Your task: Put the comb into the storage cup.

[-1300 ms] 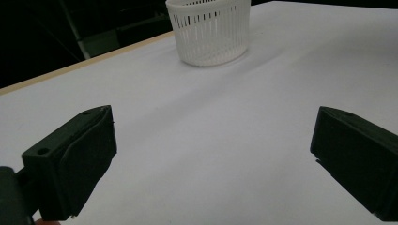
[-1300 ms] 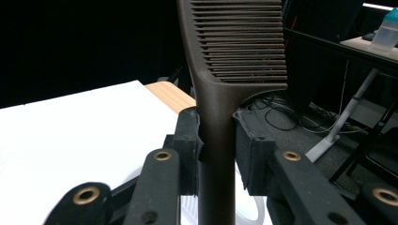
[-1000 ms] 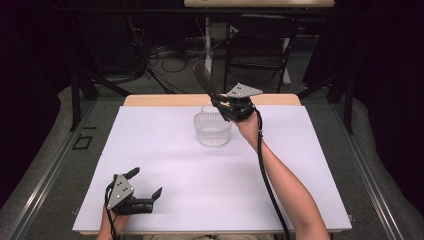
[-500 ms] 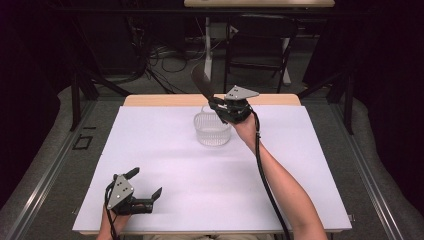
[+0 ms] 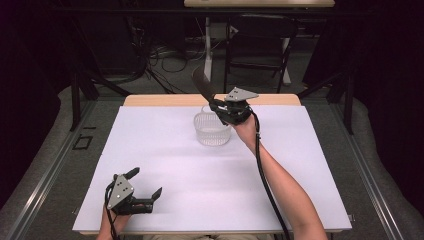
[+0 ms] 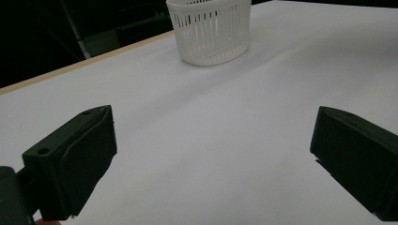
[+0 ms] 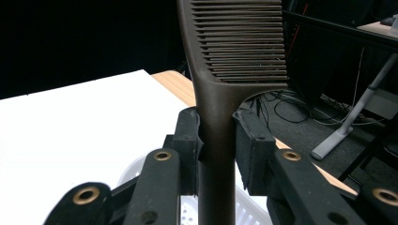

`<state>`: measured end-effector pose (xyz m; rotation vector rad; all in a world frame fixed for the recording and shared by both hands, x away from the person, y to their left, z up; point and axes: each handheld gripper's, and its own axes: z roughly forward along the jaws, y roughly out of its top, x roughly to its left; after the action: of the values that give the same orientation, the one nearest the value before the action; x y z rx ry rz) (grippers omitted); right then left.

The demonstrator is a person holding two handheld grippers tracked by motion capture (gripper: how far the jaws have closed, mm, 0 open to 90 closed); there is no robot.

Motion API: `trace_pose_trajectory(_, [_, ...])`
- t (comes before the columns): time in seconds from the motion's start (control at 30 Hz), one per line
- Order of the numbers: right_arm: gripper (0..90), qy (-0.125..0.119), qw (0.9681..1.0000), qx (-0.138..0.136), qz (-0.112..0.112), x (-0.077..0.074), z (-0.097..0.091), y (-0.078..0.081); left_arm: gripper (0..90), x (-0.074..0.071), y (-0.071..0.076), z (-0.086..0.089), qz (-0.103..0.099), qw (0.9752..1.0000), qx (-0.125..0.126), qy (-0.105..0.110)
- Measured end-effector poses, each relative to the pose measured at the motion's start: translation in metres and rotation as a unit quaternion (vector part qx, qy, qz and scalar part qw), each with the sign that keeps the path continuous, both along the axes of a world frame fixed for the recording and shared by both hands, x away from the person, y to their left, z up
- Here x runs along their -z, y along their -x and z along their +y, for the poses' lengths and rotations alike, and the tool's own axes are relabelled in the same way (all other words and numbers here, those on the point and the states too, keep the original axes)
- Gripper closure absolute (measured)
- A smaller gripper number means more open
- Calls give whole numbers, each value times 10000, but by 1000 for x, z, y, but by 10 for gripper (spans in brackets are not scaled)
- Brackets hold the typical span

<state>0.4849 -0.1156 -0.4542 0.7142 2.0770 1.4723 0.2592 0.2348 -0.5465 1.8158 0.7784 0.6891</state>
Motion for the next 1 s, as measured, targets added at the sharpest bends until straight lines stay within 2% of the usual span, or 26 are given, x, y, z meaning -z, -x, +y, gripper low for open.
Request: trace_pose_trajectory(1.0, [721,-7,9997,9,226,17,0,-2,10,0,0,1,-3,10000,-18,-18])
